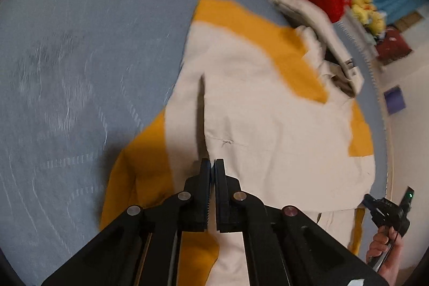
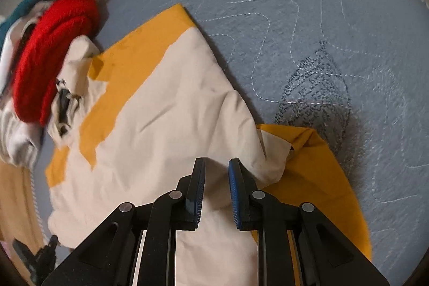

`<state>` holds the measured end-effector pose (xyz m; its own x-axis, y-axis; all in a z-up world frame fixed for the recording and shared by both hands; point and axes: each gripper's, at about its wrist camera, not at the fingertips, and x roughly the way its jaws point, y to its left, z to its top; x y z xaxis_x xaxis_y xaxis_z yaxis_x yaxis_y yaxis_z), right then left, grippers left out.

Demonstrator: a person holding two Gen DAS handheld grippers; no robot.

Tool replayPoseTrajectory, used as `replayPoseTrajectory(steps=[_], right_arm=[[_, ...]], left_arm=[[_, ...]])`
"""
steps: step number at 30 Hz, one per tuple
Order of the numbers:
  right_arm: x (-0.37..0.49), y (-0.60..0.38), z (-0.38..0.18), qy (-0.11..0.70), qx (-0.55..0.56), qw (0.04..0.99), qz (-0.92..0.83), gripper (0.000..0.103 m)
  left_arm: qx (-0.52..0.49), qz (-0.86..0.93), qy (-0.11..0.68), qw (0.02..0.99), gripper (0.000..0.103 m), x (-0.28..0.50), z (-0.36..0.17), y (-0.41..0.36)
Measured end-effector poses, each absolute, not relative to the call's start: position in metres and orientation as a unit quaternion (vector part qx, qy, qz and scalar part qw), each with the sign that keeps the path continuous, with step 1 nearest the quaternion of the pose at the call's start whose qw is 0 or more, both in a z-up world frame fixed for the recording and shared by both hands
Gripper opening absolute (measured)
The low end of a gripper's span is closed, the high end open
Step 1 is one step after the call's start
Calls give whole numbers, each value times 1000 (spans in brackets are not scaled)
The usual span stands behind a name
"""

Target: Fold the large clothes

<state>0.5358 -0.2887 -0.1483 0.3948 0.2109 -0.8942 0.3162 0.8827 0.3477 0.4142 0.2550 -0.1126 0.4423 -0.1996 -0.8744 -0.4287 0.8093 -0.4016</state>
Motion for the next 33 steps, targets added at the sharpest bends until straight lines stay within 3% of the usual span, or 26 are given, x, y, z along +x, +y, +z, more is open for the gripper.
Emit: replayPoseTrajectory(steps=[5, 8, 13, 21, 23, 26, 28, 30, 33], right_arm=[[530, -269, -116, 509, 199, 837, -28, 20], [529, -249, -107, 493, 160, 855, 15, 21], [533, -242, -159, 573, 147, 806, -2, 23], [519, -221, -117, 538, 115, 834, 29, 23], [513, -213, -117, 538, 106, 835, 46, 25], [512, -209, -135, 572, 91, 815, 23, 25], [508, -214, -138, 584, 106, 805, 5, 25], [503, -211, -120, 567, 108, 817, 7, 25], [490, -201, -80, 524, 80, 847, 27, 25]], left_arm=[[-231, 61, 462, 854, 6, 410, -70, 234], [-219, 31, 498, 838, 10, 420, -93, 217], [-215, 56, 550, 805, 10, 427, -132, 220], [-161, 63, 517, 838, 10, 429, -109, 204], [-171, 73, 554, 811, 10, 430, -132, 206], [-185, 79, 542, 816, 11, 431, -124, 203], [-190, 58, 510, 837, 16, 431, -101, 195], [-173, 44, 476, 861, 33, 426, -79, 186], [-132, 32, 435, 890, 39, 421, -60, 167]])
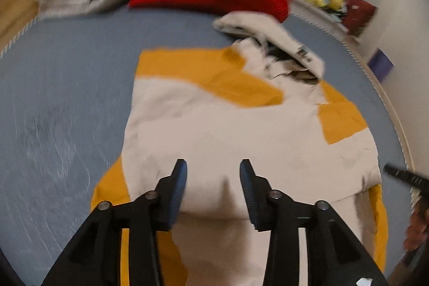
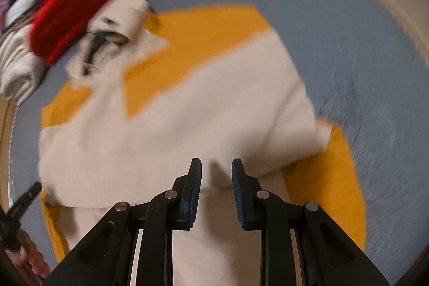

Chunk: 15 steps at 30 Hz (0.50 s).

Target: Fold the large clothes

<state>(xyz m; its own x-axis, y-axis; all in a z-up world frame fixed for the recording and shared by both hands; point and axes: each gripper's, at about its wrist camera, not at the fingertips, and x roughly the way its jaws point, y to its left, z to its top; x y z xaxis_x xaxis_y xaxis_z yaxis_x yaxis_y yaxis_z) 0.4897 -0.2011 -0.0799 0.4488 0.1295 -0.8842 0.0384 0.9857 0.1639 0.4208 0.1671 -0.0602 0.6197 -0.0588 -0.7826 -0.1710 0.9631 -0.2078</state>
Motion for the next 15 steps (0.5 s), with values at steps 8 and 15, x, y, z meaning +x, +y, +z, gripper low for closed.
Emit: replayPoseTrajectory(steps=[8, 15], right_arm=[[466, -177, -16, 428, -31, 902, 48, 25], [475, -198, -6, 421, -22, 906, 32, 25]], left_arm=[[-66, 32, 372, 925, 39, 401, -37, 157], [-39, 36, 382, 922, 35, 442, -19, 154]])
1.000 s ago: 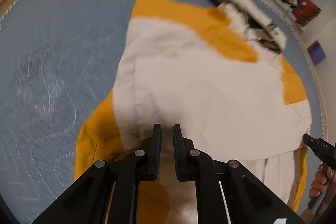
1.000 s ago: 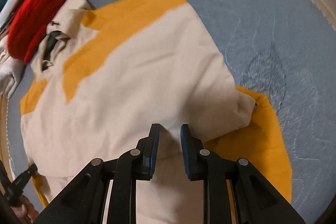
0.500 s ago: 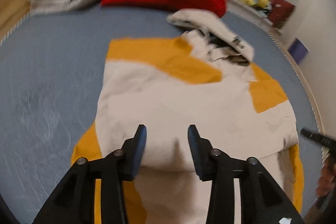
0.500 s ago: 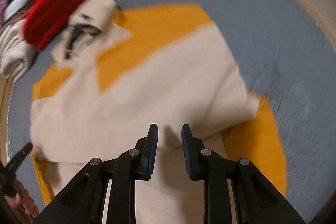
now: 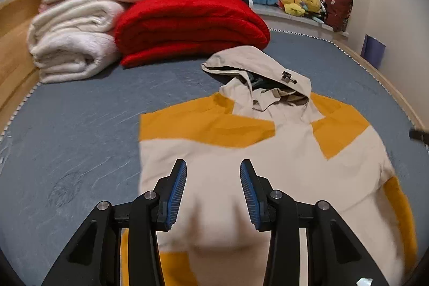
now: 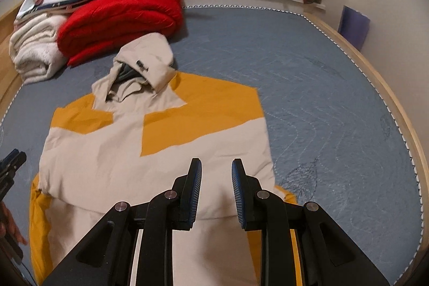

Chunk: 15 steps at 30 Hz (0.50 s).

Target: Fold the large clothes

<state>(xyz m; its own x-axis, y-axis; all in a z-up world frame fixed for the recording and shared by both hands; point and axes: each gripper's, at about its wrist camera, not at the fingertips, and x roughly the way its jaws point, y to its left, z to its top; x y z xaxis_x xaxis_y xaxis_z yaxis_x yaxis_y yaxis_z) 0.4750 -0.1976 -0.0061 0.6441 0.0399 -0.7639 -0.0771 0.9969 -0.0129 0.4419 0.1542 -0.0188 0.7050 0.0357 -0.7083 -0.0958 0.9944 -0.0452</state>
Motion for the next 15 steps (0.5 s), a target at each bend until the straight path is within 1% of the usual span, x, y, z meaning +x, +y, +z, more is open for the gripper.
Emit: replayPoseTrajectory(steps=[1, 2, 3, 4, 5, 10, 15], right_arm=[[477, -201, -6, 420, -21, 907, 30, 25], [480, -203, -6, 421, -20, 906, 30, 23], [482, -206, -7, 423, -16, 906, 32, 21], [485, -207, -8, 424, -13, 905, 35, 10], [487, -207, -10, 426, -12, 904, 39, 5], [496, -208, -16, 430, -24, 902, 42, 5], [507, -210, -27, 444, -15, 895, 38, 10]], left_arm=[[-49, 28, 394, 917, 31, 460, -17, 156], [-59, 19, 400, 914, 22, 482, -12, 158], [-61, 18, 403, 913, 18, 505, -8, 159], [-60, 20, 404, 913, 18, 523, -5, 160], [-59, 20, 405, 912, 17, 546, -2, 160], [-90, 31, 429, 898, 16, 666, -3, 172], [-137, 29, 454, 880, 17, 753, -23, 179]])
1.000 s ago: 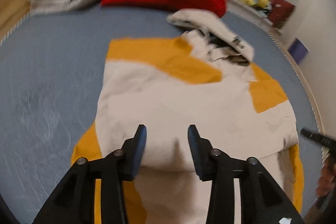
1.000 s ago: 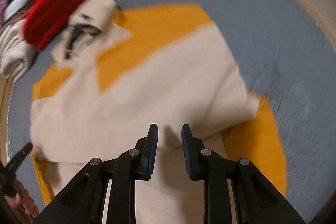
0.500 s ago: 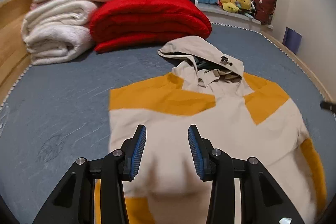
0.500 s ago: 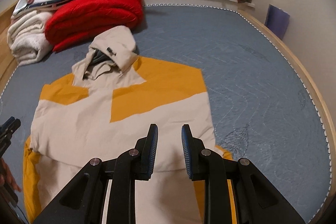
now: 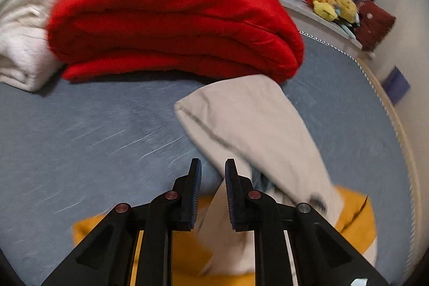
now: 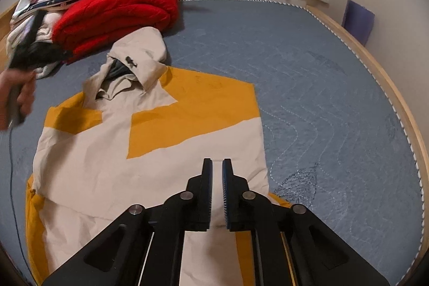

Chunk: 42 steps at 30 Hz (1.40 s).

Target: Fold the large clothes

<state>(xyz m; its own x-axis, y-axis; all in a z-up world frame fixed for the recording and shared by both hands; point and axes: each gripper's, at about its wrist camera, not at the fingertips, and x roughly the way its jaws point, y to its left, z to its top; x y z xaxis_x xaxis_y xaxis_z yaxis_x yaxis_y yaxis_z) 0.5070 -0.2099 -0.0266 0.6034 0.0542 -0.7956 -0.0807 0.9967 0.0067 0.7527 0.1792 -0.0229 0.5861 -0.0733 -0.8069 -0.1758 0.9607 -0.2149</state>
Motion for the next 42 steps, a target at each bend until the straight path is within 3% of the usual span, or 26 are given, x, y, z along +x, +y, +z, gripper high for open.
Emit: replayPoseTrajectory(steps=[1, 3, 4, 9, 11, 13, 15, 18, 22, 28, 32, 36, 41, 42], right_arm=[[509, -210, -28, 446, -9, 894, 38, 11], [513, -210, -33, 454, -1, 890, 40, 11], [514, -209, -35, 456, 1, 889, 41, 11], [518, -203, -51, 472, -1, 880, 49, 11], [518, -201, -56, 478, -8, 877, 53, 11], [518, -199, -58, 480, -14, 875, 58, 11], [518, -200, -57, 479, -14, 876, 61, 11], [518, -205, -55, 479, 2, 875, 65, 11], [515, -210, -45, 474, 16, 878, 66, 11], [511, -213, -26, 456, 58, 885, 75, 11], [503, -203, -13, 436, 67, 892, 98, 11], [495, -192, 0, 404, 85, 902, 130, 14], [492, -183, 1, 391, 119, 897, 165, 41], [492, -179, -1, 394, 119, 895, 171, 42]], left_arm=[[-156, 27, 461, 873, 19, 767, -28, 182], [-194, 22, 483, 853, 42, 796, -42, 184], [-208, 21, 501, 840, 48, 810, -53, 183], [-230, 37, 518, 823, 50, 848, -76, 180], [-245, 42, 520, 817, 46, 857, -82, 182], [-249, 45, 521, 815, 30, 861, -87, 180], [-238, 36, 526, 815, 6, 860, -90, 172], [-196, 20, 515, 834, 2, 843, -71, 155], [-164, -28, 474, 865, 2, 781, -14, 131], [-102, -87, 415, 900, 2, 599, 56, 92], [-107, -117, 445, 881, 3, 464, 23, 64], [-134, -132, 502, 844, 4, 378, -30, 61], [-194, -81, 468, 858, 10, 354, -40, 110], [-198, -67, 468, 859, 13, 358, -42, 118]])
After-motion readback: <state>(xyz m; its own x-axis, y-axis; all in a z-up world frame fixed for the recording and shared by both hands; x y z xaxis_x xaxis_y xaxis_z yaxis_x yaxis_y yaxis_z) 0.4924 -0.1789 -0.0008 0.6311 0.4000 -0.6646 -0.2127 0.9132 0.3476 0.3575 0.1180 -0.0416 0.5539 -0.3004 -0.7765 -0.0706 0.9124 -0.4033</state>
